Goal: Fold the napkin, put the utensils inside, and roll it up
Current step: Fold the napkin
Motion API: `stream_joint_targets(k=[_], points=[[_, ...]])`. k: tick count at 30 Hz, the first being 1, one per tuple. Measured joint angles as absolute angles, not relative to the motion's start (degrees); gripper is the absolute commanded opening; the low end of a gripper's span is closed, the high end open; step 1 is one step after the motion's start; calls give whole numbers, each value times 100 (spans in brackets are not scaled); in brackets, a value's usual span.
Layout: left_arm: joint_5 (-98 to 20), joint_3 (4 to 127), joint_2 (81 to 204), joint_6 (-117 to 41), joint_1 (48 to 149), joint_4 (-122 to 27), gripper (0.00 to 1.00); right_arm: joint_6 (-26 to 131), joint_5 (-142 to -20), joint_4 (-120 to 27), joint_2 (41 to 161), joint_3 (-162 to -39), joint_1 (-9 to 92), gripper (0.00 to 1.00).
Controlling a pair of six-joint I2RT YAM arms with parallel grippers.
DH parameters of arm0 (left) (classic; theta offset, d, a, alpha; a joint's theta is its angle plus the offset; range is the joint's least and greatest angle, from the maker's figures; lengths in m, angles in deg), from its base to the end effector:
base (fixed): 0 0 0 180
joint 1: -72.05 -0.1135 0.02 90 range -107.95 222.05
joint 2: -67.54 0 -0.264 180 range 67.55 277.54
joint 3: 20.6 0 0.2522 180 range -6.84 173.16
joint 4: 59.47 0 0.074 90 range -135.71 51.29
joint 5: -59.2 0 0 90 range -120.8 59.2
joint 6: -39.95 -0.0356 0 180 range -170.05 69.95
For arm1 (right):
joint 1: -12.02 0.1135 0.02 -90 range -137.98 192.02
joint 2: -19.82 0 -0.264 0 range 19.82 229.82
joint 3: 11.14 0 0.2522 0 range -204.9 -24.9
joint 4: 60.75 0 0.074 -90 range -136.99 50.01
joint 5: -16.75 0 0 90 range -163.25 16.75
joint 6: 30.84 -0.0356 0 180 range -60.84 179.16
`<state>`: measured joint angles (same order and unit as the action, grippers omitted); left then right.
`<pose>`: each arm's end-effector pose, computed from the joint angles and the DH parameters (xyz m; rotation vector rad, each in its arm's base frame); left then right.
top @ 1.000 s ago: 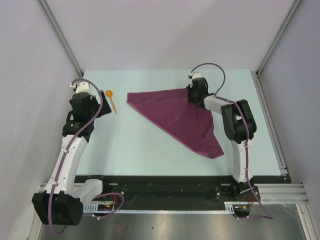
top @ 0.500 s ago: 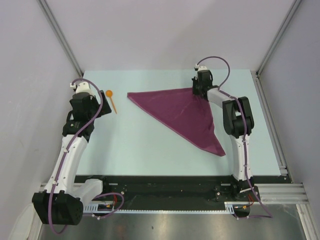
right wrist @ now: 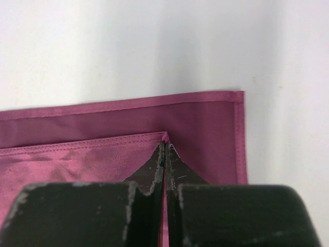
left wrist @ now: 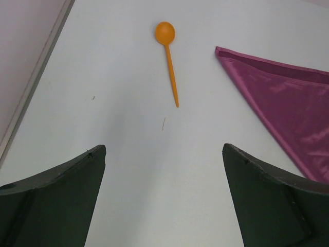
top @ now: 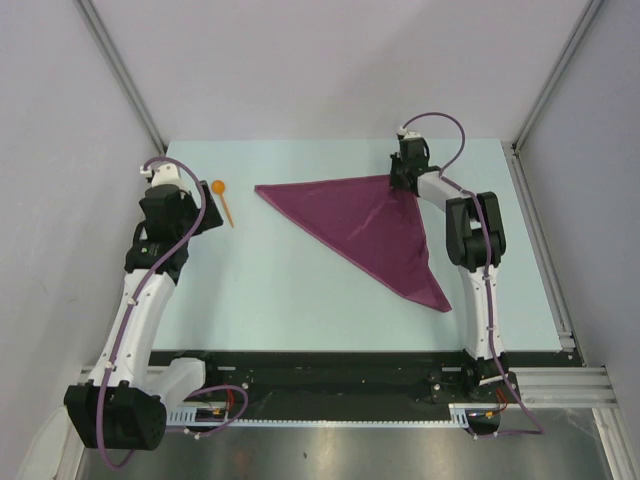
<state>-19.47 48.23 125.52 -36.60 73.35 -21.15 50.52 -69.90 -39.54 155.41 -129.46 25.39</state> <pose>0.2244 0.0019 0.3346 -0.3375 2.0123 0.0416 0.5211 0.1217 0.1552 -0.0610 2.2440 0.1423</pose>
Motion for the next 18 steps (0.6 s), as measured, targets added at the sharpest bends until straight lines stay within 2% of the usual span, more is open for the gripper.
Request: stream_joint_targets(k=[18], points=[[-1949,4823,12567,-3660,7335,-2115,100,4774,-6966,-3729,15972,-13663,2329,0]])
